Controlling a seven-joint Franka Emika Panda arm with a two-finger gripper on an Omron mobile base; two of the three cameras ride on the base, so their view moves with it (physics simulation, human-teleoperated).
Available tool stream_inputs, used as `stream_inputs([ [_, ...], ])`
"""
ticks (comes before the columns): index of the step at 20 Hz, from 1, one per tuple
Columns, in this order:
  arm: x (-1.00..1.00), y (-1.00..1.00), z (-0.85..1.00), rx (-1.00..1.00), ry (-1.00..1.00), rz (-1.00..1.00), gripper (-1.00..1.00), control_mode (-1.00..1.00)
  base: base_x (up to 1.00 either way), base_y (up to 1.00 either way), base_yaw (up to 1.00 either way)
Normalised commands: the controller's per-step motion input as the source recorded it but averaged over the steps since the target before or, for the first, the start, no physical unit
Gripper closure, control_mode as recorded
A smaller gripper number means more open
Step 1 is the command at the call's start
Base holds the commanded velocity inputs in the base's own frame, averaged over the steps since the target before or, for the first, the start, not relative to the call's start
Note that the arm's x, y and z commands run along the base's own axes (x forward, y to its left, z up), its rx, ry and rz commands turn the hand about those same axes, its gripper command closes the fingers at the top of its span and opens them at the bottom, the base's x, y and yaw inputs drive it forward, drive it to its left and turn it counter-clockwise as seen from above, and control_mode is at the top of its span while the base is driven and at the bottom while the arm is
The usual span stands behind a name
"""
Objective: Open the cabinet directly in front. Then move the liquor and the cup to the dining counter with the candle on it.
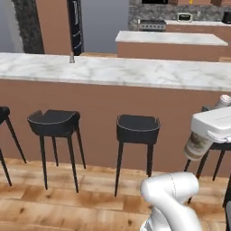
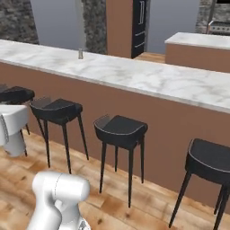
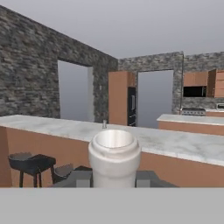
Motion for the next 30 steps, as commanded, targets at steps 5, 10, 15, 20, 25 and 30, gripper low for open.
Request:
stream_inputs([
  [5, 0.0, 0.0, 0.0, 0.0, 0.0, 0.0, 1.0, 1.0, 0.86, 0.78, -0.11],
  [10, 0.0, 0.0, 0.0, 0.0, 0.0, 0.0, 1.0, 1.0, 0.57, 0.61, -0.13],
  [15, 0.0, 0.0, 0.0, 0.0, 0.0, 0.0, 1.0, 1.0, 0.36, 0.21, -0.2],
  [20, 0.0, 0.0, 0.0, 0.0, 0.0, 0.0, 1.0, 1.0, 0.37, 0.02, -0.2],
  [25, 0.0, 0.0, 0.0, 0.0, 0.0, 0.0, 1.0, 1.0, 0.45, 0.26, -0.21],
  [30, 0.0, 0.0, 0.0, 0.0, 0.0, 0.0, 1.0, 1.0, 0.34, 0.7, -0.21],
])
